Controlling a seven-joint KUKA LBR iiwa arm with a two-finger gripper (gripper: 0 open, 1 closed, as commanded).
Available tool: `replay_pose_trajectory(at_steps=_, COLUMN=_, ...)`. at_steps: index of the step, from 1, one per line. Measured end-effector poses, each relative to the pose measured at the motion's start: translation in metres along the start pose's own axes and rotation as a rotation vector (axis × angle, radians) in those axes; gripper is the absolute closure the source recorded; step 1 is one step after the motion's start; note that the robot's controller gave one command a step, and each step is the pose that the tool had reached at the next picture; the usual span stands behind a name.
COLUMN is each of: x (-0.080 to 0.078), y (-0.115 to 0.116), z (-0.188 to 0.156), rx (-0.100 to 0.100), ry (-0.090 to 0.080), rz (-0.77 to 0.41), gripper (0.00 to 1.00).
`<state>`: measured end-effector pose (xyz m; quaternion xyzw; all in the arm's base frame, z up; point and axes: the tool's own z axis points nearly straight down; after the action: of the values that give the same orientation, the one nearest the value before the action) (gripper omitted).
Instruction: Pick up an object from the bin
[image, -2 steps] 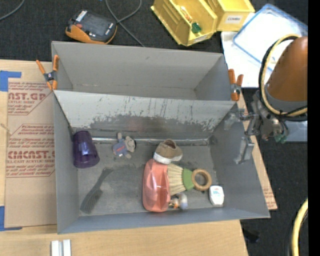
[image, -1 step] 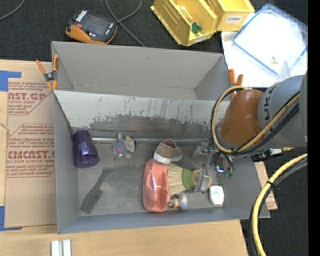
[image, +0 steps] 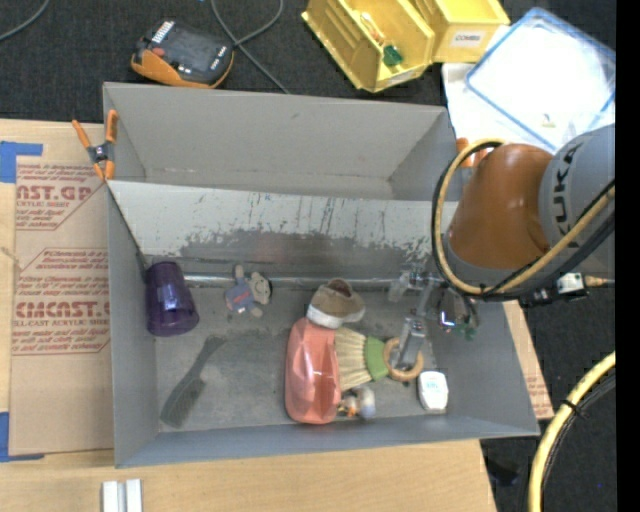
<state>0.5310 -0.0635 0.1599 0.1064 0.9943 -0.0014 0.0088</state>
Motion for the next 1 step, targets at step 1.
replay_pose_trajectory(at_steps=1, x=0.0411, y=0.0031, z=0.0596, rx=0.0, ry=0.027, rz=0.014, gripper=0.0)
